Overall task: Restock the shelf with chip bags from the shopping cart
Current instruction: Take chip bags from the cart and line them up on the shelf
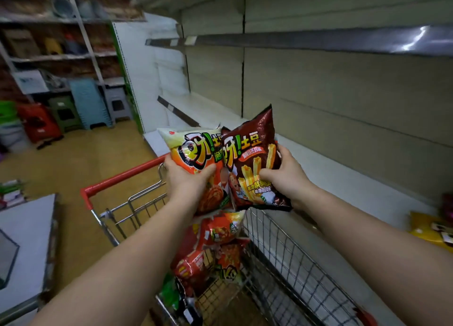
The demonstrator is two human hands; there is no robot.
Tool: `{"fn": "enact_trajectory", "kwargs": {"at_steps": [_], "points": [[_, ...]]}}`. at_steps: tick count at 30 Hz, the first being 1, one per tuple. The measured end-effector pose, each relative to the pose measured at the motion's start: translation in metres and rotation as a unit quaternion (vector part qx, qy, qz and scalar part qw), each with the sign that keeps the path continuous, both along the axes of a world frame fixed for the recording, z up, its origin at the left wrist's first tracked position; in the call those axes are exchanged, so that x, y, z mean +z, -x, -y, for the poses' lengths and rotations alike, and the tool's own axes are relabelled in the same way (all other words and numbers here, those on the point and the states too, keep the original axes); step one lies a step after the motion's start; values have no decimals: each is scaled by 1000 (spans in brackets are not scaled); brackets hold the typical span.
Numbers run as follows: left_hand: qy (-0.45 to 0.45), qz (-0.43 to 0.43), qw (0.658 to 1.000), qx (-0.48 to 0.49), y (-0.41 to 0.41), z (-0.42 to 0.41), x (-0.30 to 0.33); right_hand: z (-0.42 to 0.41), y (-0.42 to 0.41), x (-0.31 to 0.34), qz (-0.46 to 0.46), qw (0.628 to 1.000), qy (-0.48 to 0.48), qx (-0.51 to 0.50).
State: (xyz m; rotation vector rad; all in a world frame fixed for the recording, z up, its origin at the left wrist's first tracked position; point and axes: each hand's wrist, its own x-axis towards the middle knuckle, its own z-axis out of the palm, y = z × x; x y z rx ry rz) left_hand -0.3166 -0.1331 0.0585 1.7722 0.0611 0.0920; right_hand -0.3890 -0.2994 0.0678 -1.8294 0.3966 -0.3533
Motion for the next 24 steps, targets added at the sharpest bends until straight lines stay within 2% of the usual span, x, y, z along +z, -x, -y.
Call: {"fn": "enact_trajectory", "kwargs": {"at_steps": [8,14,20,24], "points": [[3,97,994,-54,61,36,80,28,80,76,71,996,18,-46],[6,152,982,-108,102,66,131,37,137,129,124,983,63,-119],[4,234,955,-185,115,91,174,53,184,171,154,964,91,-198],[17,258,938,-233,127,112,193,55,212,190,176,945,114,-250]]}}
